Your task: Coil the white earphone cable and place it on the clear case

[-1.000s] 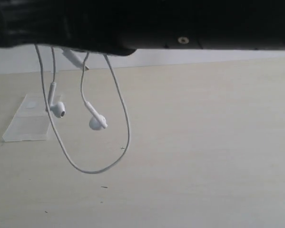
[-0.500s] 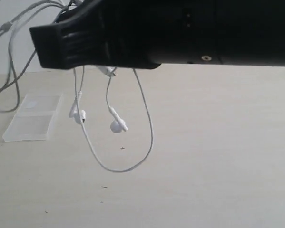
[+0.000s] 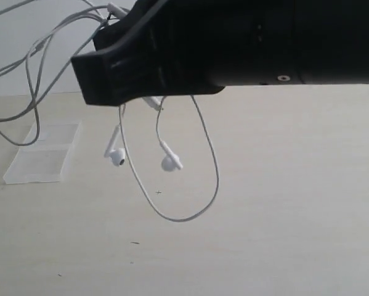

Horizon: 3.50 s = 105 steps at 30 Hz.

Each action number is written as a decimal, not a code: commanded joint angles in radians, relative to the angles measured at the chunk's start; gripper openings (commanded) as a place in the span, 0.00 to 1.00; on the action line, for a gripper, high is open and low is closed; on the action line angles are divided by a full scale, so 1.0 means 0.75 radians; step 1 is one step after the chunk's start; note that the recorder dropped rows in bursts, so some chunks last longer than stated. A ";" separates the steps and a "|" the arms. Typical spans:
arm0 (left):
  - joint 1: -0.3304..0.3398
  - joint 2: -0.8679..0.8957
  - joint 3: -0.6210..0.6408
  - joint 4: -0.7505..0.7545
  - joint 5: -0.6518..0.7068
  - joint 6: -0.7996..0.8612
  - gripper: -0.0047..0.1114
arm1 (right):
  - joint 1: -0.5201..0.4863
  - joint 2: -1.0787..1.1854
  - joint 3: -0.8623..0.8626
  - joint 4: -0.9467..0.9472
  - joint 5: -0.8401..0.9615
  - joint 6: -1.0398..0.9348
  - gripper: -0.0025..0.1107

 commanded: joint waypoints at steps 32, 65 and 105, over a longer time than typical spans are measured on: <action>0.002 -0.062 -0.009 -0.008 0.439 0.078 0.31 | -0.091 0.837 -0.962 -0.363 0.847 -0.107 0.02; 0.057 -0.102 0.176 -0.008 0.739 0.077 0.31 | -0.128 1.711 -2.055 -0.279 0.480 0.011 0.02; 0.057 -0.111 0.176 -0.008 1.190 0.095 0.30 | -0.391 1.990 -2.058 1.363 0.693 -0.558 0.02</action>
